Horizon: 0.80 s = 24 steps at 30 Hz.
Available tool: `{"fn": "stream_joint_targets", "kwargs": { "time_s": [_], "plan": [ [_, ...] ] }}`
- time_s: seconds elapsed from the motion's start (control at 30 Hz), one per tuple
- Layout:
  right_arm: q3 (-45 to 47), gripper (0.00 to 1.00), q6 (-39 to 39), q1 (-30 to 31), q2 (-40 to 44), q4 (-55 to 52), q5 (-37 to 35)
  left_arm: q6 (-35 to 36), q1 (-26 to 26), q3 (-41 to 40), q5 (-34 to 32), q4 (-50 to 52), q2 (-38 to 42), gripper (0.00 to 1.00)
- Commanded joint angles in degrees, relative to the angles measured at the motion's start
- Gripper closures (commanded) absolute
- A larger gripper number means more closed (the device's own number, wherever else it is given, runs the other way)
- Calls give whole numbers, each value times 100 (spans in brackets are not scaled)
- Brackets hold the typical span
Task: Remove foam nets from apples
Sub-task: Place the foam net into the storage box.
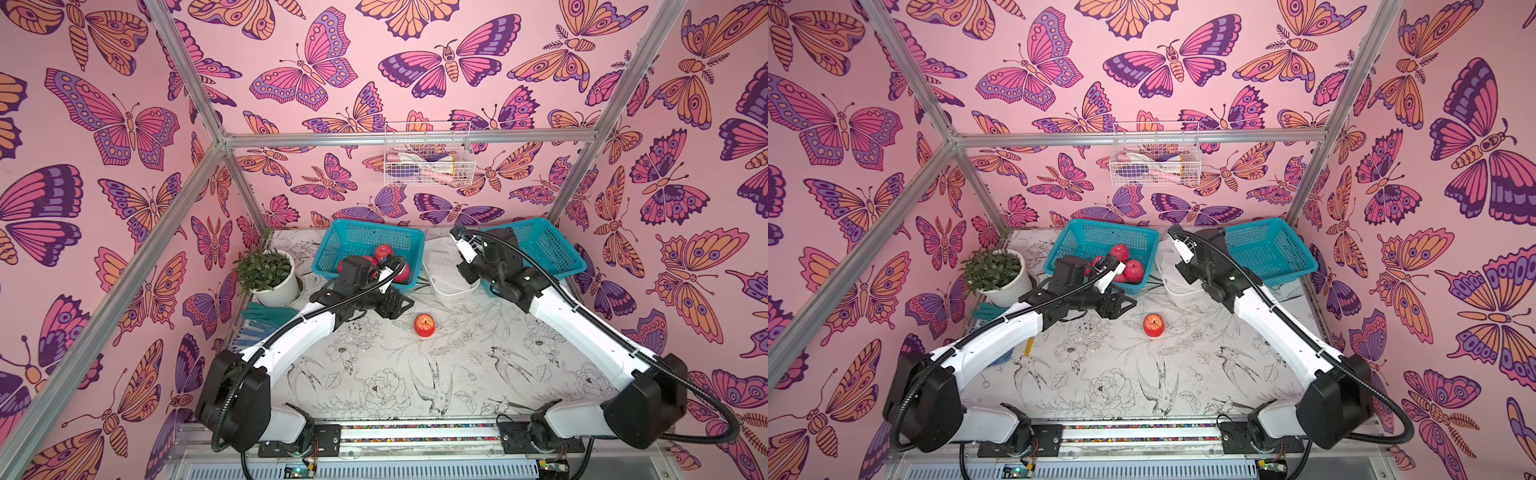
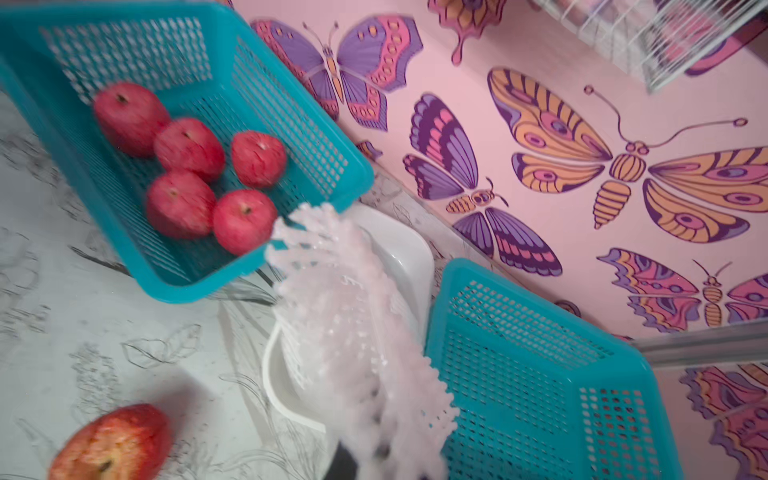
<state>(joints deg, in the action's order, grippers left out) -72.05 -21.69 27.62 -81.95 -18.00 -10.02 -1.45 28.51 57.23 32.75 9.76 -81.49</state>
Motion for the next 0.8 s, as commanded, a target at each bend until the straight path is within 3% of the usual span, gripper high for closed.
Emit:
{"fn": "stream_joint_targets", "kwargs": {
  "time_s": [0.0, 0.37, 0.77],
  "plan": [
    [-267, 93, -487, -117, -361, -615, -498, -74, -30, 86, 227, 148, -92, 28],
    [-811, 94, -959, -352, -1774, -603, -249, -4, -56, 102, 127, 268, -226, 28],
    [-1573, 95, -586, -511, -3284, -450, 341, -89, -109, 102, 50, 391, -200, 28]
  ]
}}
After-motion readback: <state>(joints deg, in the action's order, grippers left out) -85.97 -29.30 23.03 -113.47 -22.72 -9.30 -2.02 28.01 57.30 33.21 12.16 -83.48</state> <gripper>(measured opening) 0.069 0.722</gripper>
